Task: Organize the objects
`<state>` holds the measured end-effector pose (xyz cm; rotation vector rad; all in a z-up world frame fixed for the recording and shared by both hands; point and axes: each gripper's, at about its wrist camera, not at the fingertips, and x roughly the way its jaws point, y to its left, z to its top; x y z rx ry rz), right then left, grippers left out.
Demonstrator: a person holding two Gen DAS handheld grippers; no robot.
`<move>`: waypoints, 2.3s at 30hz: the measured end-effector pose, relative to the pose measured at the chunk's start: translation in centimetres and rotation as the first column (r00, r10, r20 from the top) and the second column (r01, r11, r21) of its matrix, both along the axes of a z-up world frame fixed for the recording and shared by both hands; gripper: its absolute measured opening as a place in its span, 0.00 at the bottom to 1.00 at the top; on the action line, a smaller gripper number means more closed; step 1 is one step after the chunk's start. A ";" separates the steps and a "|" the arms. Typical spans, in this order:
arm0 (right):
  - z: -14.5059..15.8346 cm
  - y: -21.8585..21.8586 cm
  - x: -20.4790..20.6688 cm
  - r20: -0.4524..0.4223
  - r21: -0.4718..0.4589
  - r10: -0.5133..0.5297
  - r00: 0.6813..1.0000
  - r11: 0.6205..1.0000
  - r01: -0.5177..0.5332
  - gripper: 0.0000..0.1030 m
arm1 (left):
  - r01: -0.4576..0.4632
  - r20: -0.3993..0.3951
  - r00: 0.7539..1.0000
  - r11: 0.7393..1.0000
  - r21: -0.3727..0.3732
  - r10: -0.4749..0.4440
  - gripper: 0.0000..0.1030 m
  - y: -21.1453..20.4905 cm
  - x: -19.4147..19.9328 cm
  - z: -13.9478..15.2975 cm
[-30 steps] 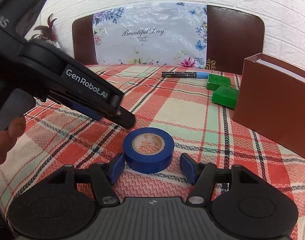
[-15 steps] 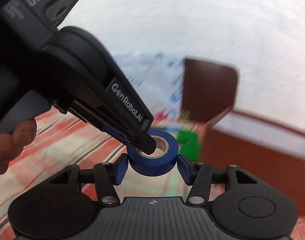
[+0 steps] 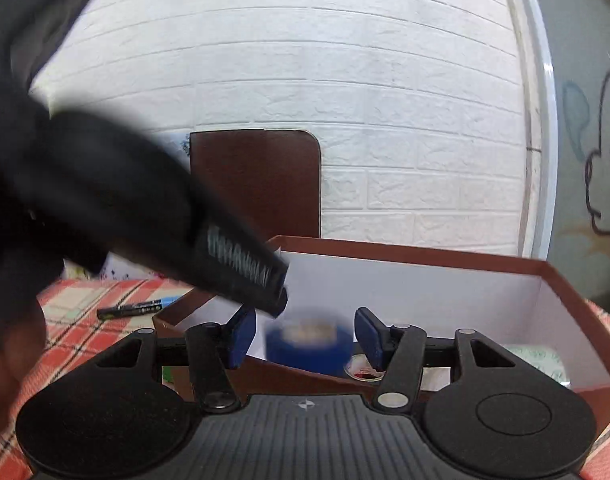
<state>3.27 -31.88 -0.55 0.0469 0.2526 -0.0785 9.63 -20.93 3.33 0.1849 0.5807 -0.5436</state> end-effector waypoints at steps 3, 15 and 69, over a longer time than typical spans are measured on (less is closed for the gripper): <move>-0.1 0.3 -0.8 0.022 0.006 -0.002 1.000 1.000 0.001 0.56 | -0.009 0.017 1.000 1.000 0.003 0.009 0.38 0.8 -0.7 0.3; -1.4 4.8 -5.6 0.002 -0.006 0.053 0.999 0.999 -0.053 0.57 | -0.081 -0.007 0.997 0.997 -0.014 0.081 0.40 6.2 -4.8 -0.4; -4.5 13.1 8.0 -0.252 -0.195 0.005 0.968 0.979 -0.056 0.60 | -0.516 -0.014 0.857 0.856 -0.027 0.515 0.84 24.8 -1.7 -10.2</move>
